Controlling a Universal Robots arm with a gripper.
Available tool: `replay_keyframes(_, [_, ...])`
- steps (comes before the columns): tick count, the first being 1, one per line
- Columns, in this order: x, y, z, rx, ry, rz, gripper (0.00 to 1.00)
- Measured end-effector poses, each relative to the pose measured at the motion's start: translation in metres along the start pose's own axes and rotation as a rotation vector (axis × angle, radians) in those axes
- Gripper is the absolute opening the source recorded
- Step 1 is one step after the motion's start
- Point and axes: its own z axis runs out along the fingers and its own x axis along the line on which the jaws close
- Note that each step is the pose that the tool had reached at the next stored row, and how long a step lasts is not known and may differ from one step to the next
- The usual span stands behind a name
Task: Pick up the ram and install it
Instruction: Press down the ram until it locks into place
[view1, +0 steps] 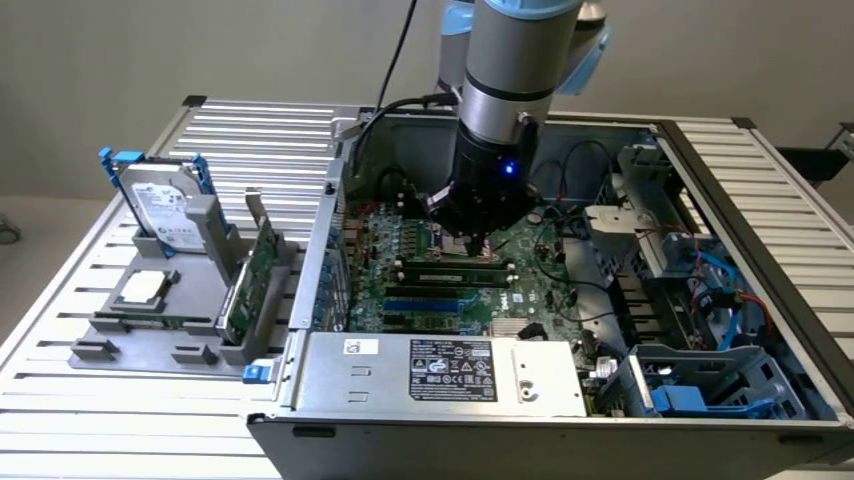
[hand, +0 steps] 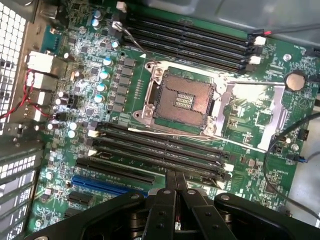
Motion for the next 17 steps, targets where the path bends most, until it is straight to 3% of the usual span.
replay_keyframes(7, [0.0000, 0.0000, 0.0001, -0.0003, -0.0042, 0.105, 0.11])
replay_keyframes(17, [0.0039, -0.0053, -0.0001, -0.0003, -0.0049, 0.127, 0.11])
